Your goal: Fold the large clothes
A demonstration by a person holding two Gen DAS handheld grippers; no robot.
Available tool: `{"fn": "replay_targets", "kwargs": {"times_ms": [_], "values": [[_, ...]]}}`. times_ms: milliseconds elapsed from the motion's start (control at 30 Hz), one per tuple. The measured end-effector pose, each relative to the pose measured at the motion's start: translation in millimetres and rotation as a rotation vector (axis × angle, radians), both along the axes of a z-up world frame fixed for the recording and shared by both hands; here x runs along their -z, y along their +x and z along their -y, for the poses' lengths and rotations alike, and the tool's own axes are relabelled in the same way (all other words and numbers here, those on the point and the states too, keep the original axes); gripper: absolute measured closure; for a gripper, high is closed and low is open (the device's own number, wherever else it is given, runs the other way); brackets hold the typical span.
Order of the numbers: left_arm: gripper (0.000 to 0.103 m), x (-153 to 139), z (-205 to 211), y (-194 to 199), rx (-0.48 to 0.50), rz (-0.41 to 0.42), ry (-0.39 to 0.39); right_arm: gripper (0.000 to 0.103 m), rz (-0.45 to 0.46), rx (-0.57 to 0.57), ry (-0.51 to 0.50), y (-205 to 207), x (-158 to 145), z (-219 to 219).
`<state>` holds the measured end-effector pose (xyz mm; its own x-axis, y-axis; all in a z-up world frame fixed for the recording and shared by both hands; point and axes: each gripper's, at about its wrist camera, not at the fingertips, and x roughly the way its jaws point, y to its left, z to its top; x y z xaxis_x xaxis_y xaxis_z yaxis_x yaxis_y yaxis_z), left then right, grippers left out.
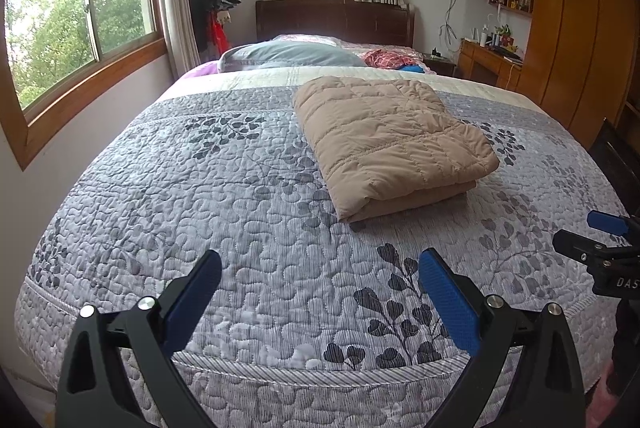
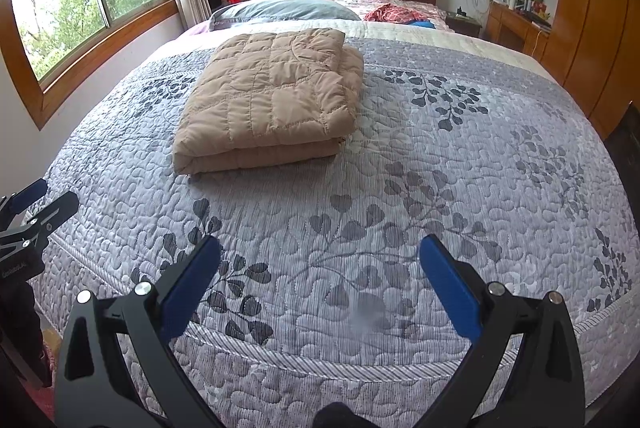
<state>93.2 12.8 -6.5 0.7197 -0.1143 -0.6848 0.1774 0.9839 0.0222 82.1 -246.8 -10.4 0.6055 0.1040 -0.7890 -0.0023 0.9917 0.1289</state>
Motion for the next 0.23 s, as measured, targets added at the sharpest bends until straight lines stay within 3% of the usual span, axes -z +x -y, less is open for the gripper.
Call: {"fn": "replay_targets", "kwargs": {"times_ms": [233], "values": [[0.004, 0.6, -0.3, 0.4, 0.003, 0.0, -0.001, 0.004, -0.001, 0.0, 0.001, 1.8, 2.0, 1.0]]}}
